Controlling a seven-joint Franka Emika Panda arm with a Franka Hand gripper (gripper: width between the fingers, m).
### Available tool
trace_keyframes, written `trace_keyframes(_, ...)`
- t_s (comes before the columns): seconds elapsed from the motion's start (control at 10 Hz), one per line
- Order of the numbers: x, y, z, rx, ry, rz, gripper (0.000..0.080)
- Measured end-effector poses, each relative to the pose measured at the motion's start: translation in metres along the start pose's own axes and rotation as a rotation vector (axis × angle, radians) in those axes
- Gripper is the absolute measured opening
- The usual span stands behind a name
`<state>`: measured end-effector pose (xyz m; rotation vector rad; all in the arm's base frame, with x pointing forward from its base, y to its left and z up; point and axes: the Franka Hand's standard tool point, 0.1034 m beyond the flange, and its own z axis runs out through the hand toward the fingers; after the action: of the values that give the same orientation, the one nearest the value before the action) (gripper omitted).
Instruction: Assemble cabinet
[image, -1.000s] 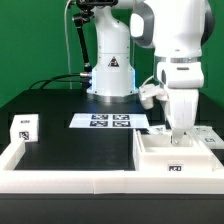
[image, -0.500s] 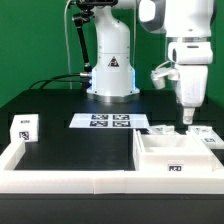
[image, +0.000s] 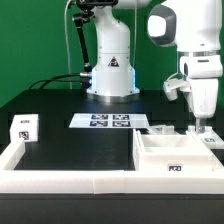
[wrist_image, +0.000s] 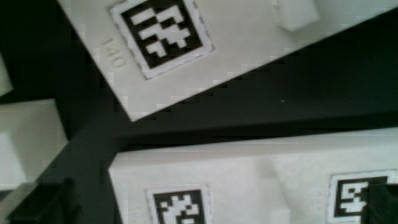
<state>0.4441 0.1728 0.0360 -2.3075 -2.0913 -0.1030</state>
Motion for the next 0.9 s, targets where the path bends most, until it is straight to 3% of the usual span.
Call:
trace_keyframes(0.1, 0.000, -0.001, 0.001, 0.002, 0.000, 0.000, 0.0797)
trace_keyframes(0.3, 0.018, -0.008, 0.011, -0.016, 0.034, -0.006, 0.0797)
trace_keyframes(0.8, 0.028, -0.022, 0.028, 0.011, 0.039, -0.023, 0.0797)
trace_keyframes(0.9, 0.027, -0.022, 0.028, 0.011, 0.039, -0.021, 0.0670)
